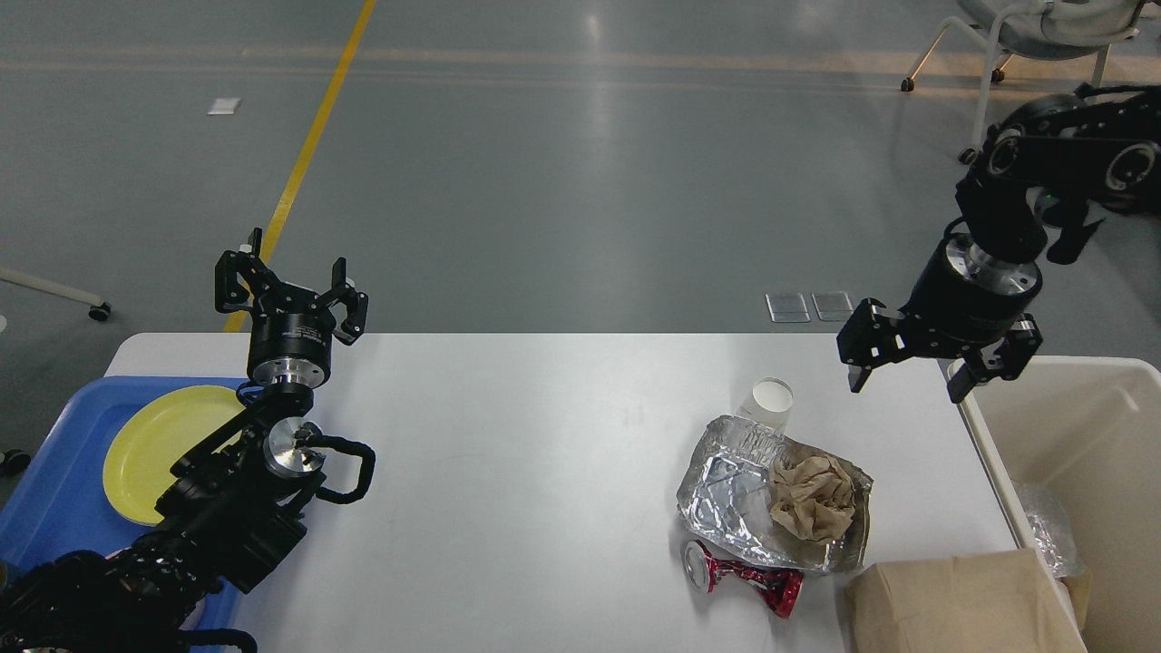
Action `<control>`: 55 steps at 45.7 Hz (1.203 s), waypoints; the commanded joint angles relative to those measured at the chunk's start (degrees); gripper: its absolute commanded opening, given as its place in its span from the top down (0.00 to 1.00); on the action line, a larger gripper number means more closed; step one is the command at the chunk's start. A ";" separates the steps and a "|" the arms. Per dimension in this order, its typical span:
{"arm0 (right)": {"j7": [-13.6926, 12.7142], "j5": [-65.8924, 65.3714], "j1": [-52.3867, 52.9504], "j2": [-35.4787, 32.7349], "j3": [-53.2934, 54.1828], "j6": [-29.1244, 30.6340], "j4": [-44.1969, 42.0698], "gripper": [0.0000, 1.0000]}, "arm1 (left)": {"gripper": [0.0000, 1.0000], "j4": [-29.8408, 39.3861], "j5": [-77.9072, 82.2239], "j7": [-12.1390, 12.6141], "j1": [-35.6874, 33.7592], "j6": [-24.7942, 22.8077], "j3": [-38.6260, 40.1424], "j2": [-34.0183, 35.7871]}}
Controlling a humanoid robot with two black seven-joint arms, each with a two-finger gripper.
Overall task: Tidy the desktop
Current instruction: 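Lower the right gripper toward the brown paper bag beside the bin, then grasp the brown paper bag with the right gripper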
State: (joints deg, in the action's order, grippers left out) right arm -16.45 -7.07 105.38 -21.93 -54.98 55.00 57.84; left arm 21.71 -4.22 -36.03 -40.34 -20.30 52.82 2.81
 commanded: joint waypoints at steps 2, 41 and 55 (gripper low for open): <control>-0.07 0.39 -1.23 -4.00 -2.15 0.00 1.13 0.00 | 0.00 0.00 0.00 0.00 0.00 0.00 0.00 0.00; -10.62 24.29 -26.36 -15.78 0.57 -6.56 1.22 0.00 | 0.00 0.00 0.00 0.00 0.00 0.00 0.00 0.00; -10.53 29.92 -27.25 -15.78 5.76 -11.66 0.87 0.00 | 0.00 0.00 0.00 0.00 0.00 0.00 0.00 0.00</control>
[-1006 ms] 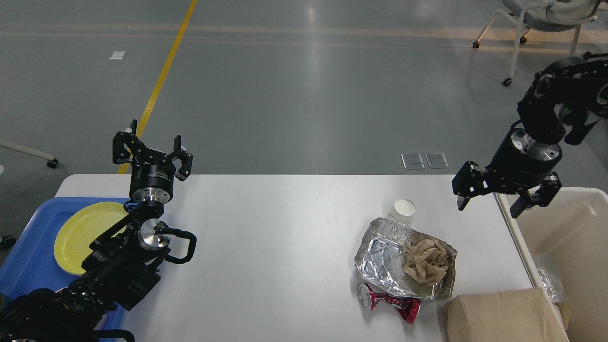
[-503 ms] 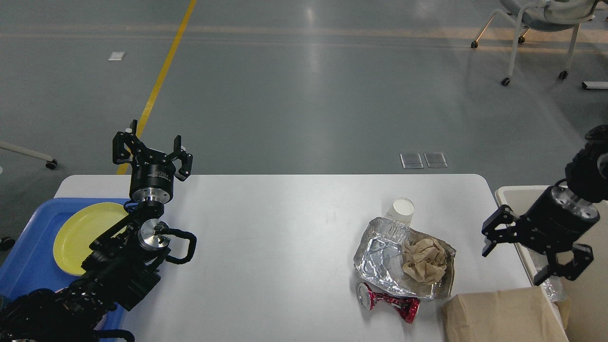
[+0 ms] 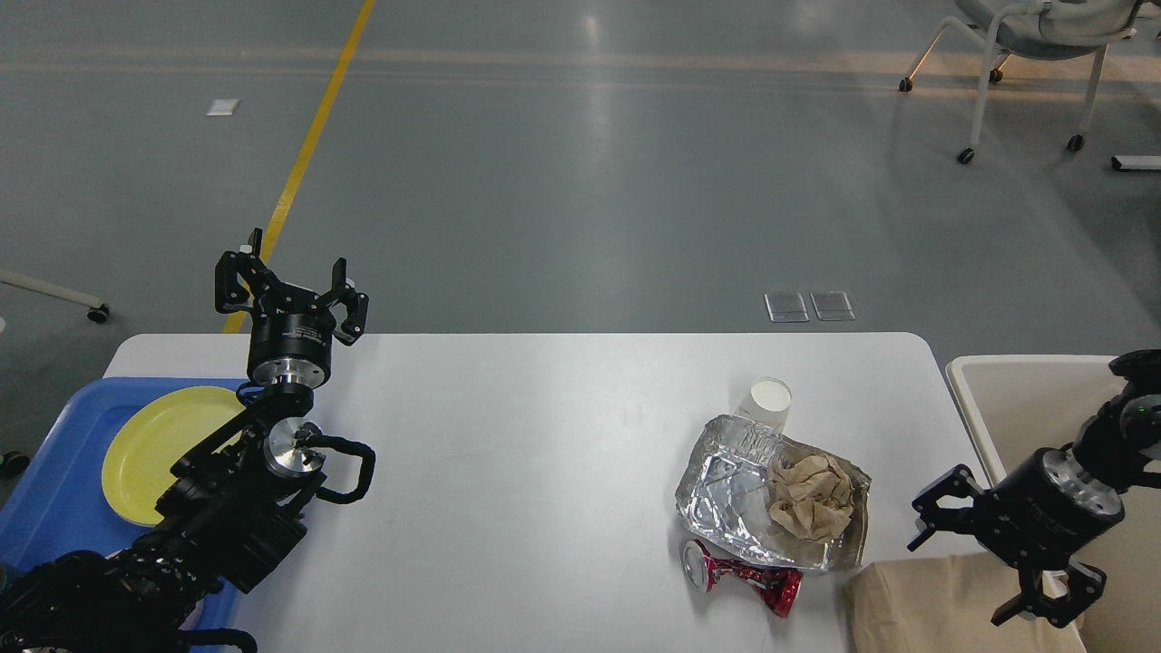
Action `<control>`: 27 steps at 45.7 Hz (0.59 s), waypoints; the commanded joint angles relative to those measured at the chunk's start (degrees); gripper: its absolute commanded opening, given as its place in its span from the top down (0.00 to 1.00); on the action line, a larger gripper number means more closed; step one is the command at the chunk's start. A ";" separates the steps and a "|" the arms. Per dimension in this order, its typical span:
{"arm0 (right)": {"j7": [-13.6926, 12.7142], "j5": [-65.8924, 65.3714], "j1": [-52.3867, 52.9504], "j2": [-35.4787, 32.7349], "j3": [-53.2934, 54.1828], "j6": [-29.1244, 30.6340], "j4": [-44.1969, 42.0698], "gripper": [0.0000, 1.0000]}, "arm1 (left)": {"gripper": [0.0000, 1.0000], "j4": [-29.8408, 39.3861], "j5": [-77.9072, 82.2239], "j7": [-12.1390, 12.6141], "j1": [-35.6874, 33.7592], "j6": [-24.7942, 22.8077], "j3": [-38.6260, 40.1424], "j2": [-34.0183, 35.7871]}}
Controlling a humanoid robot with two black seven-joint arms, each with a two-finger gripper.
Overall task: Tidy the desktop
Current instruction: 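Grasp the brown paper bag with the right gripper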
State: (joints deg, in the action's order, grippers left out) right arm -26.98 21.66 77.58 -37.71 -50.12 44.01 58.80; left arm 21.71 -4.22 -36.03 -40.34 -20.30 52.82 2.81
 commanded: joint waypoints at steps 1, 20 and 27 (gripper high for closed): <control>0.00 1.37 0.64 0.00 0.91 -0.76 -0.09 0.00 | 0.00 0.00 0.00 0.00 0.00 0.00 0.00 0.00; 0.27 0.93 -2.52 2.46 1.70 -1.21 -7.46 0.00 | 0.00 0.00 0.00 0.00 0.00 0.00 0.00 0.00; 0.27 0.05 -4.54 4.13 1.61 -1.20 -10.19 0.00 | 0.00 0.00 0.00 0.00 0.00 0.00 0.00 0.00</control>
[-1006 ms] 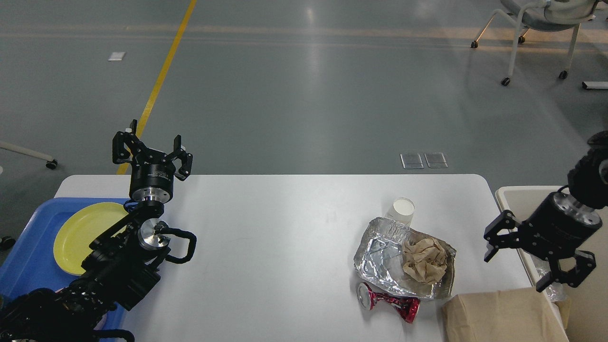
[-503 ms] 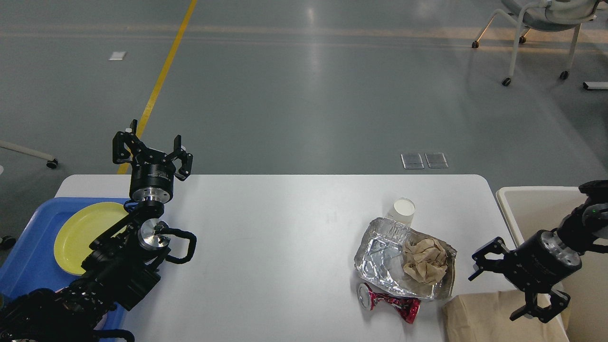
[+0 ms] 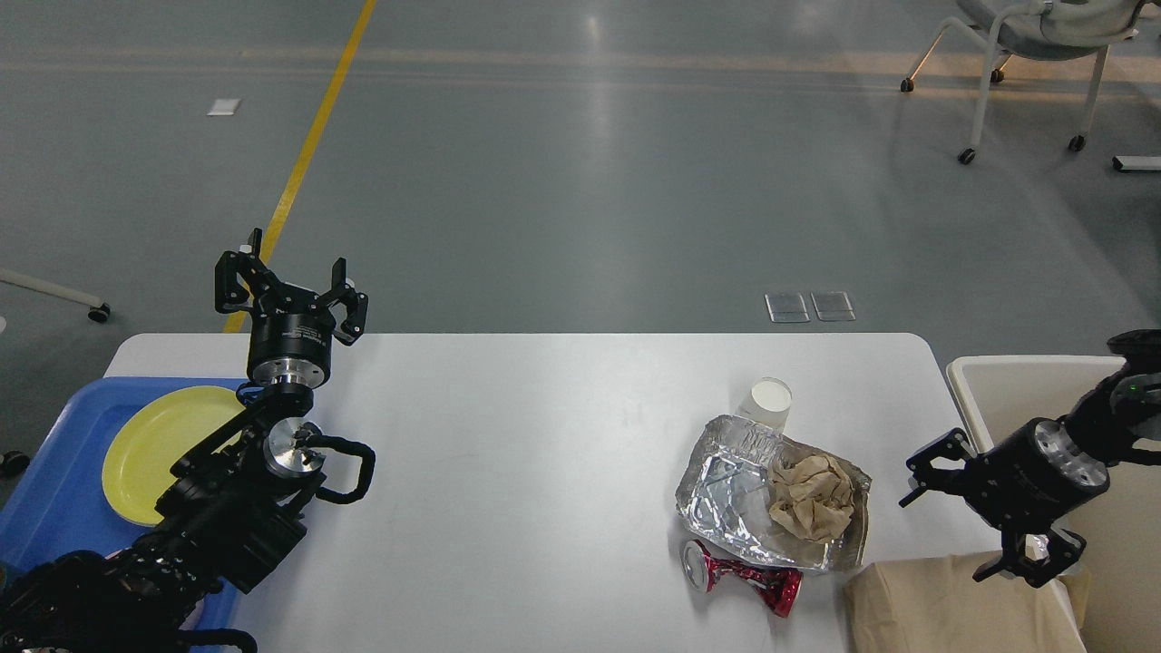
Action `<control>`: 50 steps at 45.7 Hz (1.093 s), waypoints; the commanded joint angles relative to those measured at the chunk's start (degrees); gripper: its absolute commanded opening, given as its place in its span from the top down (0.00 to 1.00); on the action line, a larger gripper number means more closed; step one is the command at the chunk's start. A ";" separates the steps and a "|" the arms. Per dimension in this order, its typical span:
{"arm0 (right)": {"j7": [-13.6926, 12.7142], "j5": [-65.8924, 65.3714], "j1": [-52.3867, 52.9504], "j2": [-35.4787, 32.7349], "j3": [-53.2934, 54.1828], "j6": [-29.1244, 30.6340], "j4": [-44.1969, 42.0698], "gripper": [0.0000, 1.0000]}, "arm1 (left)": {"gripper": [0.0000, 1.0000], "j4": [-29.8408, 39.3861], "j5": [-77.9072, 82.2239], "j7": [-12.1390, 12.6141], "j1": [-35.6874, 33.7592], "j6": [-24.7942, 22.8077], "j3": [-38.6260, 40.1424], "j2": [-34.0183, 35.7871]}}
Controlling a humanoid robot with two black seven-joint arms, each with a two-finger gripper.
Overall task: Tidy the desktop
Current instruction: 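Grasp the brown paper bag with the right gripper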
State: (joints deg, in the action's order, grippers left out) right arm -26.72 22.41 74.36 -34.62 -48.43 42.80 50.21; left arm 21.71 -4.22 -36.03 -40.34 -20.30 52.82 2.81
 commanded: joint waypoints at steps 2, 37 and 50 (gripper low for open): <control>0.00 -0.70 -1.58 1.13 0.00 0.09 -1.70 0.00 | 0.00 0.00 0.00 0.00 0.00 0.00 0.00 0.00; 0.27 -6.15 -5.98 4.82 1.05 -7.56 -4.51 1.00 | 0.00 0.00 0.00 0.00 0.00 0.00 0.00 0.00; 0.27 -6.94 -5.98 4.74 1.05 -7.30 -3.54 1.00 | 0.00 0.00 0.00 0.00 0.00 0.00 0.00 0.00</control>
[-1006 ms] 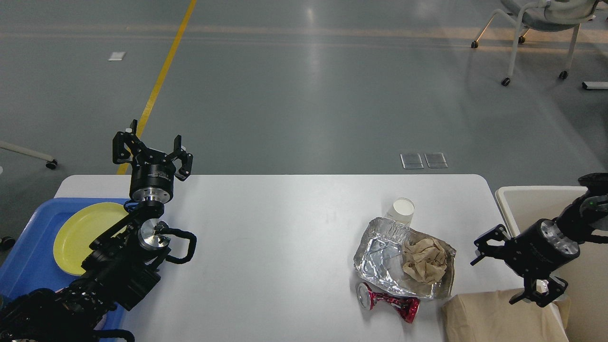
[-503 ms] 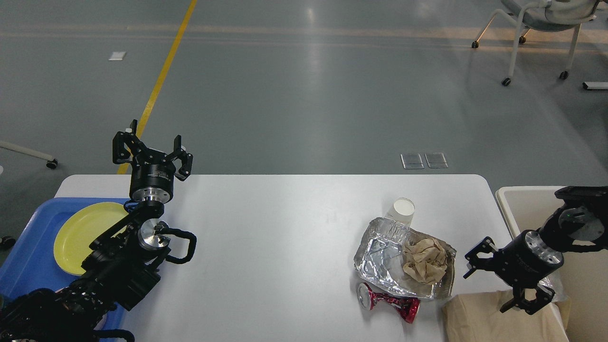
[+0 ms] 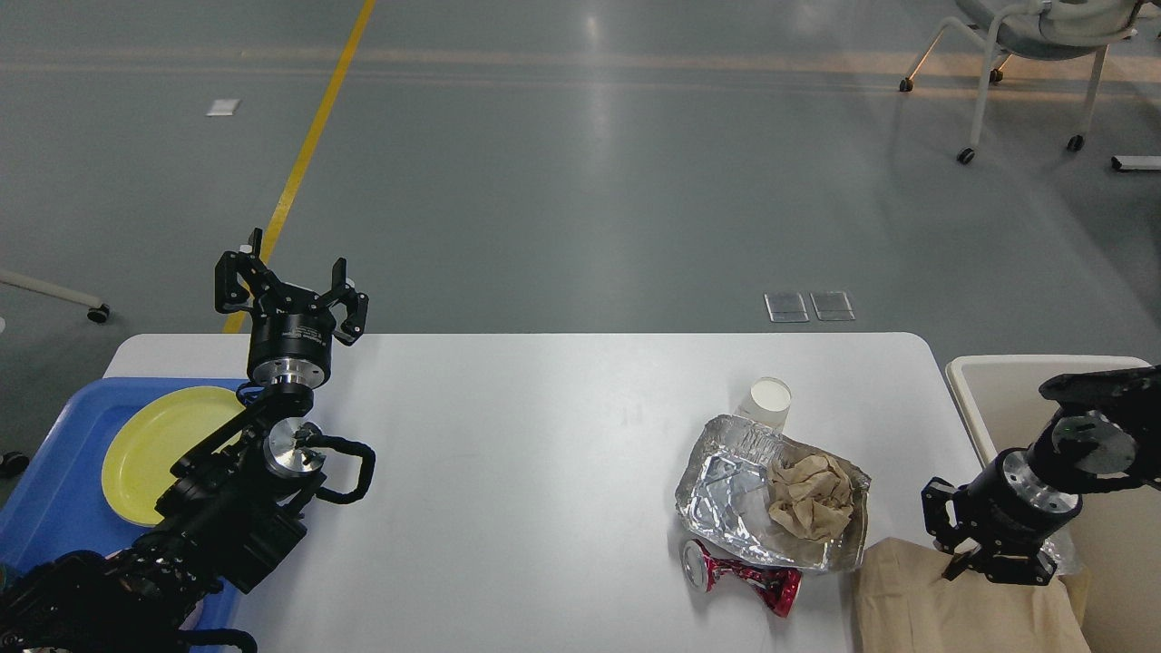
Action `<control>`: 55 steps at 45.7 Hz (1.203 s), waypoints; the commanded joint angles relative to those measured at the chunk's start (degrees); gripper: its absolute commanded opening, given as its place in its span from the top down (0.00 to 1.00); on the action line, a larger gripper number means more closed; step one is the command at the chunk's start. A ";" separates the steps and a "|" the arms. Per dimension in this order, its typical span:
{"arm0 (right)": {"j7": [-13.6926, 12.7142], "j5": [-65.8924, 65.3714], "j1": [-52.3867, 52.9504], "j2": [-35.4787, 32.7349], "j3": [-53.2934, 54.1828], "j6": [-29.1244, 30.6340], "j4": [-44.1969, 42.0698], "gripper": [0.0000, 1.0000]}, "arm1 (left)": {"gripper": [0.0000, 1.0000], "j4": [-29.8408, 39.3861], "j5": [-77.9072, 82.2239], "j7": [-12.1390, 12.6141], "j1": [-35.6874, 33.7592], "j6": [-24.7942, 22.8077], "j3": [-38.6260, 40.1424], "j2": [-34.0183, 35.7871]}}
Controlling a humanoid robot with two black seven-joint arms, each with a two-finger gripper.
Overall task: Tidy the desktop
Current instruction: 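Grasp the brown paper bag with the right gripper, then lift the paper bag with the right gripper and drop it into the bin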
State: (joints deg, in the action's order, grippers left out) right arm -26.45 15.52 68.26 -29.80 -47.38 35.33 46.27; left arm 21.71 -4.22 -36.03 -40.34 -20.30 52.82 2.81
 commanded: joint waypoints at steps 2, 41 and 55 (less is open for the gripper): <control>-0.01 -0.05 0.21 -0.35 0.00 0.18 0.93 1.00 | 0.00 0.00 0.00 0.00 0.00 0.00 0.00 0.00; -0.62 -12.27 53.54 -6.86 0.18 19.67 7.08 1.00 | 0.00 0.00 0.00 0.00 0.00 0.00 0.00 0.00; -0.54 -11.39 69.37 -1.41 7.20 19.67 13.41 1.00 | 0.00 0.00 0.00 0.00 0.00 0.00 0.00 0.00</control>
State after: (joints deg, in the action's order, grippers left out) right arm -27.02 3.85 134.36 -32.49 -43.76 55.01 57.83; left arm 21.71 -4.22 -36.03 -40.34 -20.30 52.82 2.81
